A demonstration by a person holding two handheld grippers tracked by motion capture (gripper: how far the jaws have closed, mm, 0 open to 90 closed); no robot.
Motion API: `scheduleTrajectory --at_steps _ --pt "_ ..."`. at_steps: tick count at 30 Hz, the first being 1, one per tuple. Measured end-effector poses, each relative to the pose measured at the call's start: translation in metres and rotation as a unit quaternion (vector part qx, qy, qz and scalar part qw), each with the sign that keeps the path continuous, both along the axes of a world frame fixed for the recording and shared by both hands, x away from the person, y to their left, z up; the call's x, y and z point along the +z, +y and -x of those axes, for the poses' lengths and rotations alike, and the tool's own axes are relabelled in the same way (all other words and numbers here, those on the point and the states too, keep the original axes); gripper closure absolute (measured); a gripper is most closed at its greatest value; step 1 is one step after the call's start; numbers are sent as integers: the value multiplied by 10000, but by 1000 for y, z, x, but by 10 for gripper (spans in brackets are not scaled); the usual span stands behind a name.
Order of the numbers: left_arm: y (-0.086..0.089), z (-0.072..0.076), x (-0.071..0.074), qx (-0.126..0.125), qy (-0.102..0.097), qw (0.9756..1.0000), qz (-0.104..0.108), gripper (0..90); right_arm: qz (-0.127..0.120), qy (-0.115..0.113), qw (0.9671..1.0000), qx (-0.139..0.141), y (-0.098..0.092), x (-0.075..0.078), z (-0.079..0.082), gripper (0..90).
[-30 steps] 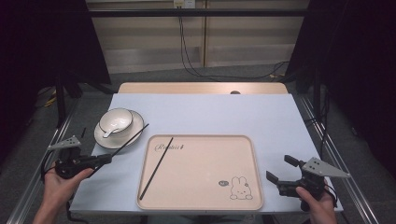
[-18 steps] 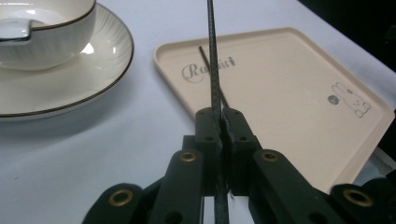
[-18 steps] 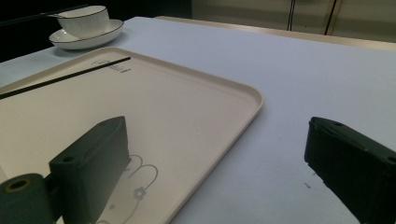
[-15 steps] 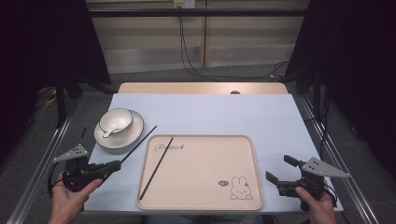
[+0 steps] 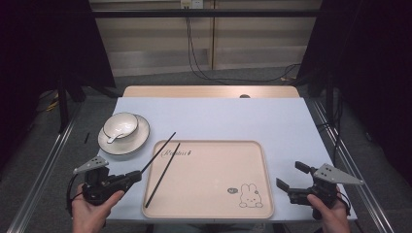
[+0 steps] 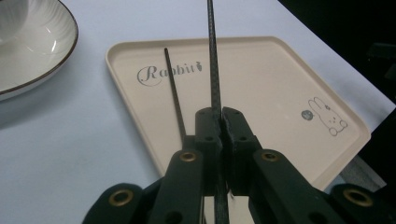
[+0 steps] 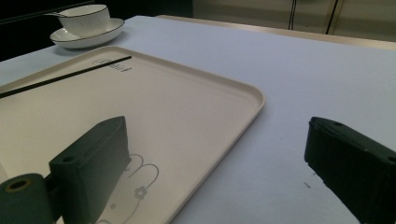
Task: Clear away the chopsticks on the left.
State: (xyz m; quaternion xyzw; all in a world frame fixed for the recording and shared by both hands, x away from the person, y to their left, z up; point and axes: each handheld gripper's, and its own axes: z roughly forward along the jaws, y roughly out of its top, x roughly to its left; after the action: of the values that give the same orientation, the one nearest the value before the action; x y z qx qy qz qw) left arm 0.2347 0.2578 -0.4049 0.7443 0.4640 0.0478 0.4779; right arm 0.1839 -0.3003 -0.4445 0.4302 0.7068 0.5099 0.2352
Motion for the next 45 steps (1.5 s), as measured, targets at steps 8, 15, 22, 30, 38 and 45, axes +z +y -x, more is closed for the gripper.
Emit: scheduleTrajectory --at_steps 8,15,22,30,38,45 --pt "-19 -11 -12 221 167 9996 -105 861 -8 10 10000 1 0 0 0 64" --pt "-38 -16 -22 321 306 9986 -275 861 -2 7 10000 8 0 0 0 64" --pt "-51 -16 -37 383 548 9968 -429 861 -9 3 10000 36 0 0 0 64" --pt "-61 -25 -42 480 654 9951 -574 861 5 8 10000 29 0 0 0 64" --pt "-69 -25 -48 375 762 9932 -792 860 -11 3 10000 29 0 0 0 63" --pt "-76 -25 -54 324 895 9913 -912 860 -3 3 10000 51 0 0 0 63"
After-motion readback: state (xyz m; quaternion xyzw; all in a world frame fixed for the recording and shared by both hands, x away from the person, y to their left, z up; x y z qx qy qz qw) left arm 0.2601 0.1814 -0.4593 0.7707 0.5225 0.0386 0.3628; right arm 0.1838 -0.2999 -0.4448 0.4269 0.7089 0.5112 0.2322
